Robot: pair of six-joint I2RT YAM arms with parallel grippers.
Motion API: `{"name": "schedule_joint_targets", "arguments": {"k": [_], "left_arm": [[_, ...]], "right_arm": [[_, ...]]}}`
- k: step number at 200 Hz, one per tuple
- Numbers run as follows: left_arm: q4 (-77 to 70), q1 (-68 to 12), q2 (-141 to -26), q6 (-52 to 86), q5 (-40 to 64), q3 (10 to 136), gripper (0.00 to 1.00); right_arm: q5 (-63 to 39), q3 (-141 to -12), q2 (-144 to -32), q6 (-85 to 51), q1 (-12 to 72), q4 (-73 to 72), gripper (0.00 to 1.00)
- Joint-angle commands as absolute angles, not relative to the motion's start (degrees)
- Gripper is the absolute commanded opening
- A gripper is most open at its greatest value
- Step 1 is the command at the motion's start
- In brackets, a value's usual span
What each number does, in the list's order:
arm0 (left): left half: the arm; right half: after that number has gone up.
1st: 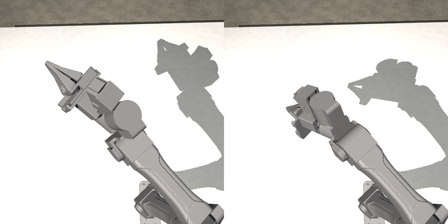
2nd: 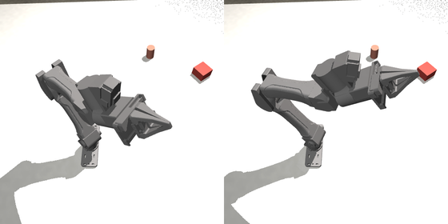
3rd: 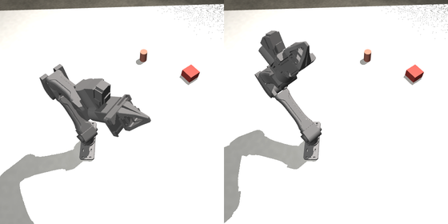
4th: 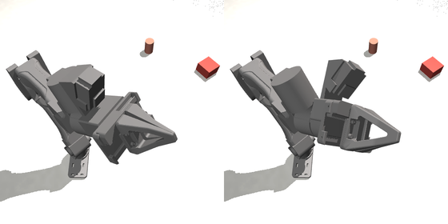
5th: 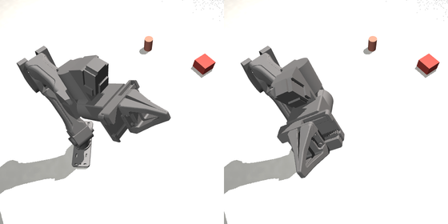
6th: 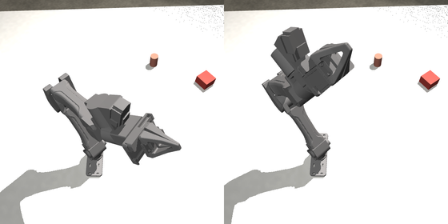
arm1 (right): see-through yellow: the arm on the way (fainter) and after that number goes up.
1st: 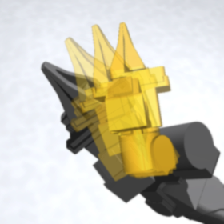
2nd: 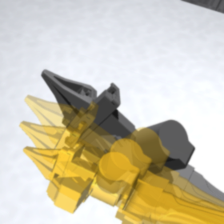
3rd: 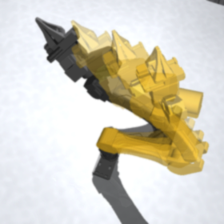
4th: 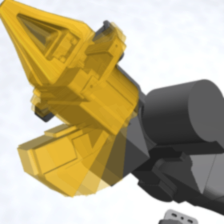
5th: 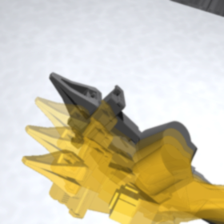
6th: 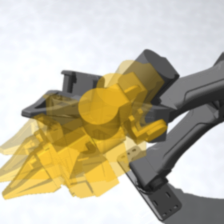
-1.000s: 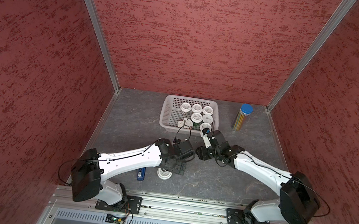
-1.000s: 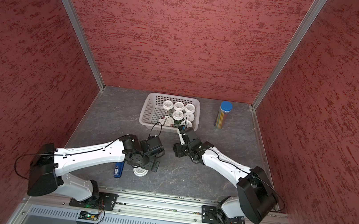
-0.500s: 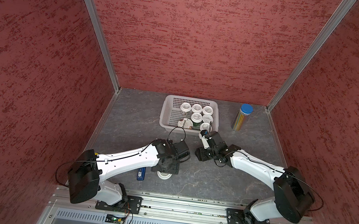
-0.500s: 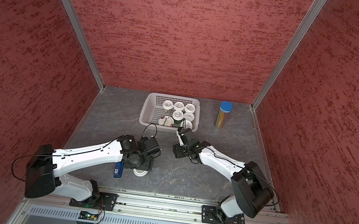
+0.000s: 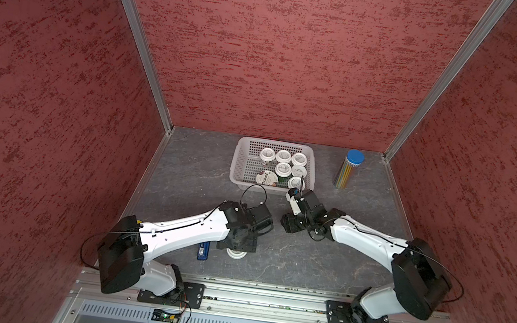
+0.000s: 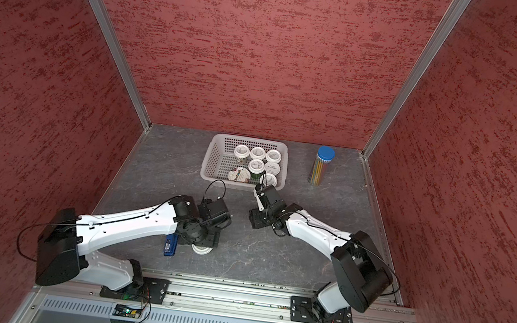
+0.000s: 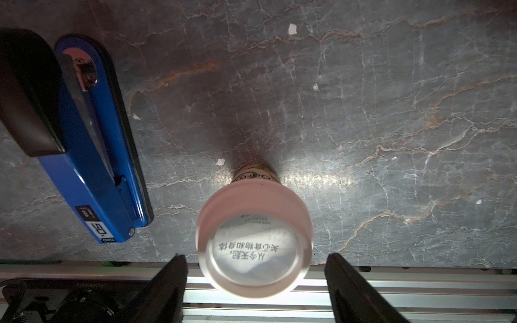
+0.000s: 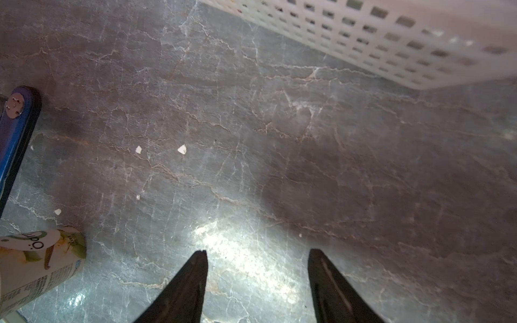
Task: Put the yogurt in the basket
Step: Pick up the yogurt from the center of the board.
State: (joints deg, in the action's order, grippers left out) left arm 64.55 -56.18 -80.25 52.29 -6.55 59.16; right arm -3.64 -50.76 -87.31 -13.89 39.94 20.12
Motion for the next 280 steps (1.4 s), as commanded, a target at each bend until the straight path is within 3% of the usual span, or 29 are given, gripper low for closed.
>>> {"name": "schedule_joint_targets", "arguments": {"k": [1,83,203,280], "left_arm": [[64.54,-56.20,-80.94,53.43,-6.11,58.30,0.81],[62.87,-56.07,-82.05,53.30,-5.24,57.29,0.80],[62.92,-55.63,-81.10,53.55,-5.53,56.90,0.70],[64.40,-49.21,-80.36,47.22,-6.49,63.05,0.66]], "right_arm": [[-2.96,-51.23,-87.91,-13.24,40.25,19.12,0.63],[-2.99,-50.89,-88.00,-13.18,40.25,18.76,0.63],[-3.19,-50.94,-88.37,-12.96,40.25,18.72,0.63],[-2.89,-50.24,-87.72,-13.27,40.25,18.04,0.63]]}}
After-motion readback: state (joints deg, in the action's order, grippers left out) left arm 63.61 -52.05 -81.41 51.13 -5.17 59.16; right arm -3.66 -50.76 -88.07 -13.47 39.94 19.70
